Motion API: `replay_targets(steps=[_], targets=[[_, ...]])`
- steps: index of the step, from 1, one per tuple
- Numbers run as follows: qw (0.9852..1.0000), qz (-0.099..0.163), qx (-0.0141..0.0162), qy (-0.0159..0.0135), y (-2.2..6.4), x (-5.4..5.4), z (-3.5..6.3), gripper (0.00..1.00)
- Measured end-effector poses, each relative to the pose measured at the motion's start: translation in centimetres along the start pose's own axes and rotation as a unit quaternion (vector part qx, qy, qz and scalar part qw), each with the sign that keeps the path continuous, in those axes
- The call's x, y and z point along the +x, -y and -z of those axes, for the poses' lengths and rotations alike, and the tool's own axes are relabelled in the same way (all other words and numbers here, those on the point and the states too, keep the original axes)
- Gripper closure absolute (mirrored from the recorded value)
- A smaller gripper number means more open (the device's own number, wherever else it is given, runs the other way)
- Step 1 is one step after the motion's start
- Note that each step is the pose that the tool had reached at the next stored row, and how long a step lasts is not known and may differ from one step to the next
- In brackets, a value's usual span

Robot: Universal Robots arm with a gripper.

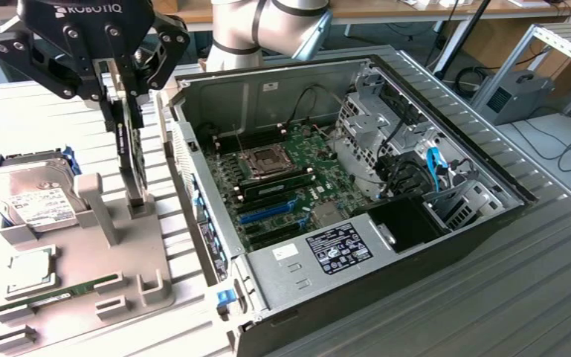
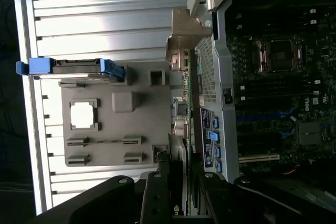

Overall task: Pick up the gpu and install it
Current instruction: 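Pick up the gpu and move the gpu toward the slot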

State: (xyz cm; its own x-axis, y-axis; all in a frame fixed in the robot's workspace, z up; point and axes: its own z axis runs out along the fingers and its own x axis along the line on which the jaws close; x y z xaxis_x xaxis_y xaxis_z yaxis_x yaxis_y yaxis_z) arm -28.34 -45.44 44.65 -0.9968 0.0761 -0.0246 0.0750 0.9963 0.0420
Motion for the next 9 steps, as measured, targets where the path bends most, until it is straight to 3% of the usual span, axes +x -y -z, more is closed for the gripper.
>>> replay_targets(steps=[9], targets=[[1.0000,0.000,0.0000,0.0000,-0.02,-0.42,-0.35,0.74]])
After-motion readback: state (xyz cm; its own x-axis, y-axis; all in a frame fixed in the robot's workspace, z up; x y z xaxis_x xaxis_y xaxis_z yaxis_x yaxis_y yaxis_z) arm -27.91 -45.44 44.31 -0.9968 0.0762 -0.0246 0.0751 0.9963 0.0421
